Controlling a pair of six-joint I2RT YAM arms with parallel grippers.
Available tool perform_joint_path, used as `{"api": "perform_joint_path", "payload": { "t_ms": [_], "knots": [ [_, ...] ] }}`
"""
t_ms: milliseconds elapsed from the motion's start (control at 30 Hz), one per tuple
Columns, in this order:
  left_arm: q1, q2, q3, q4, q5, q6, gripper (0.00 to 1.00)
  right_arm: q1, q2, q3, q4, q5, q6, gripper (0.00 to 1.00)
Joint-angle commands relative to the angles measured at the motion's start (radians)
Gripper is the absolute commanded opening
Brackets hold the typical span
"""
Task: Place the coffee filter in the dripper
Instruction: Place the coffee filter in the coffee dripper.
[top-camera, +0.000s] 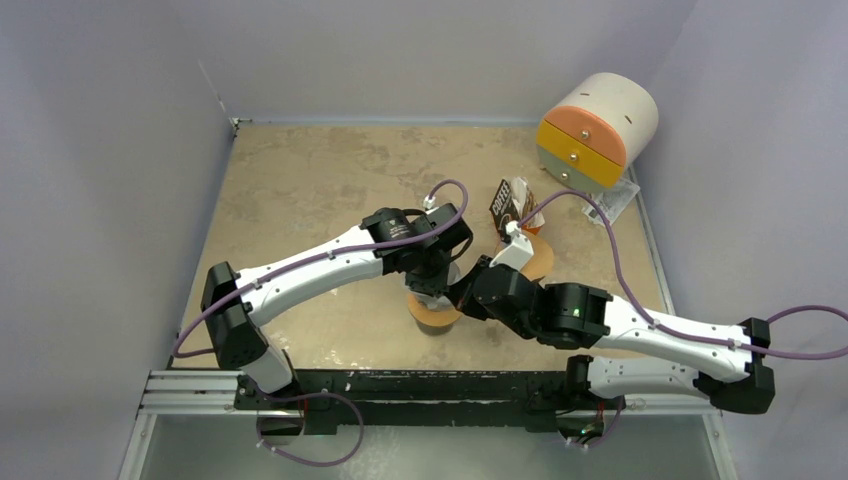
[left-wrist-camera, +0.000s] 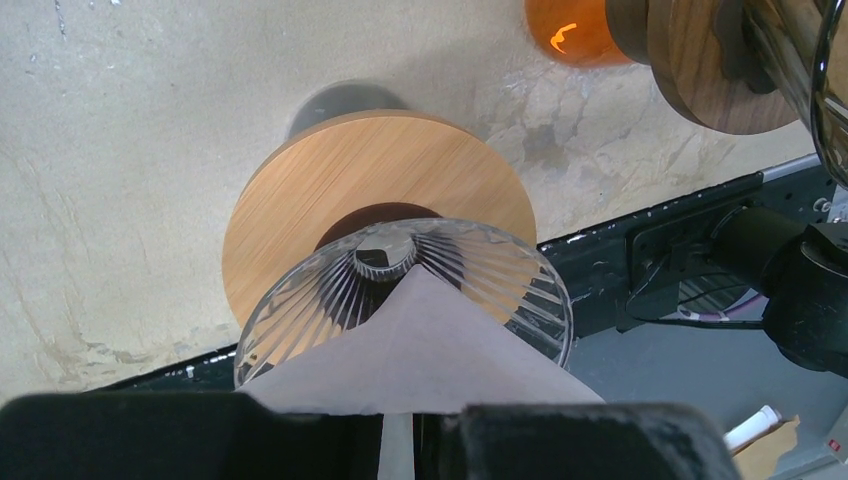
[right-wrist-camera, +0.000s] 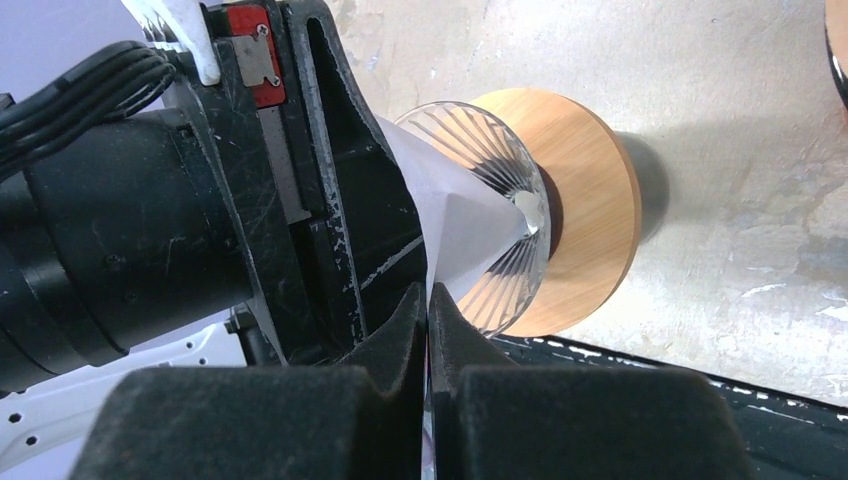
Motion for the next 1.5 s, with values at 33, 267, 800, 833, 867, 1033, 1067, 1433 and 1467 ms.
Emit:
{"api": "perform_joint_path", "payload": {
  "t_ms": [33, 267, 800, 833, 867, 1033, 1067, 1433, 1467],
  "knots": [
    [-0.003, 0.018, 0.000, 0.014, 0.000, 0.021, 0.13, -0.004, -0.013, -0.009, 0.011, 0.042, 0.011, 0.00],
    [-0.003, 0.024, 0.004, 0.007, -0.006, 0.025, 0.13, -0.004, -0.017, -0.011, 0.013, 0.047, 0.001, 0.00],
    [-0.003, 0.030, 0.013, -0.011, -0.014, 0.049, 0.23, -0.004, -0.078, -0.001, -0.083, 0.090, -0.001, 0.34],
    [-0.003, 0.032, 0.016, -0.012, -0.012, 0.051, 0.24, -0.004, -0.087, 0.002, -0.098, 0.106, -0.001, 0.34],
    [-0.003, 0.032, 0.016, -0.012, -0.009, 0.052, 0.25, -0.004, -0.100, 0.005, -0.117, 0.117, -0.001, 0.35],
    [-0.003, 0.038, 0.024, -0.013, -0.002, 0.061, 0.29, -0.004, -0.166, 0.004, -0.182, 0.173, -0.011, 0.36],
    [-0.003, 0.039, 0.024, -0.013, -0.001, 0.063, 0.29, -0.004, -0.183, 0.002, -0.187, 0.179, -0.013, 0.37],
    [-0.005, 0.050, 0.023, -0.007, 0.011, 0.082, 0.39, -0.004, -0.211, -0.007, -0.223, 0.203, -0.023, 0.39],
    [-0.006, 0.049, 0.022, -0.007, 0.012, 0.082, 0.40, -0.004, -0.212, -0.008, -0.223, 0.206, -0.023, 0.39]
  ]
}}
